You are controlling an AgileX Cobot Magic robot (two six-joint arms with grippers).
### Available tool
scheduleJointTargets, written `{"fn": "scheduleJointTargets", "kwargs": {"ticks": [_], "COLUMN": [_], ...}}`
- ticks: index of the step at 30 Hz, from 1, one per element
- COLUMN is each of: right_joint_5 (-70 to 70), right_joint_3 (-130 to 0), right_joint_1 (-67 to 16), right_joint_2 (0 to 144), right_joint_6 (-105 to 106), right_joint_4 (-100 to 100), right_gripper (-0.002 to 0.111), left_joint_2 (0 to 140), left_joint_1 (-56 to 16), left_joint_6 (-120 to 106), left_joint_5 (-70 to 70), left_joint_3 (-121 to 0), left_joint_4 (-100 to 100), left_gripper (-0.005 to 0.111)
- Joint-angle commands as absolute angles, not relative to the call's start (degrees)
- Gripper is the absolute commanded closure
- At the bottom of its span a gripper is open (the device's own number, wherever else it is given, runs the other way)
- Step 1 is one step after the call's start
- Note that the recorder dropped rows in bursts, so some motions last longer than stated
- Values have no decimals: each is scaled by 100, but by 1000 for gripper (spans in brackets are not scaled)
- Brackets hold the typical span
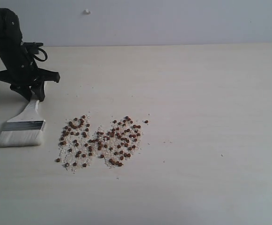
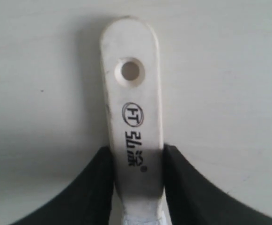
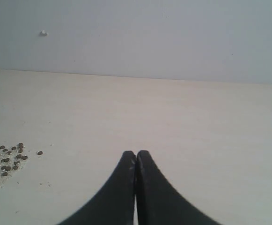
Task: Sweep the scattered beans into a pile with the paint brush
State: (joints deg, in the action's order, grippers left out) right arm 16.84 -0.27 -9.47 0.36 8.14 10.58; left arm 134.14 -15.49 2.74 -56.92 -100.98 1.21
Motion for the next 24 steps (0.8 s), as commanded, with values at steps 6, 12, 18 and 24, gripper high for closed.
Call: {"fn": "scheduleJointTargets", "kwargs": {"ticks": [6, 12, 18, 24], "right_joint_5": [1654, 1654, 1654, 1654], "right_joint_3": [0, 0, 0, 0], "right_joint_1": [-932, -932, -932, -932], "right_joint_2": [0, 0, 0, 0], "right_joint_6": [819, 819, 819, 819], "right_joint_4": [1060, 1060, 1060, 1060], "right_gripper": [108, 108, 108, 108], "left_joint_2": [13167, 12785, 12475, 12441], "left_joint_1": [-1563, -1563, -1563, -1563], "left_joint_6": [119, 0, -101, -128], "left_joint_5": [-5723, -5701, -5563, -4854], "left_joint_3": [-10076, -10076, -10076, -10076], "left_joint_4": [124, 85, 75, 75], "left_gripper": [107, 107, 107, 107]}}
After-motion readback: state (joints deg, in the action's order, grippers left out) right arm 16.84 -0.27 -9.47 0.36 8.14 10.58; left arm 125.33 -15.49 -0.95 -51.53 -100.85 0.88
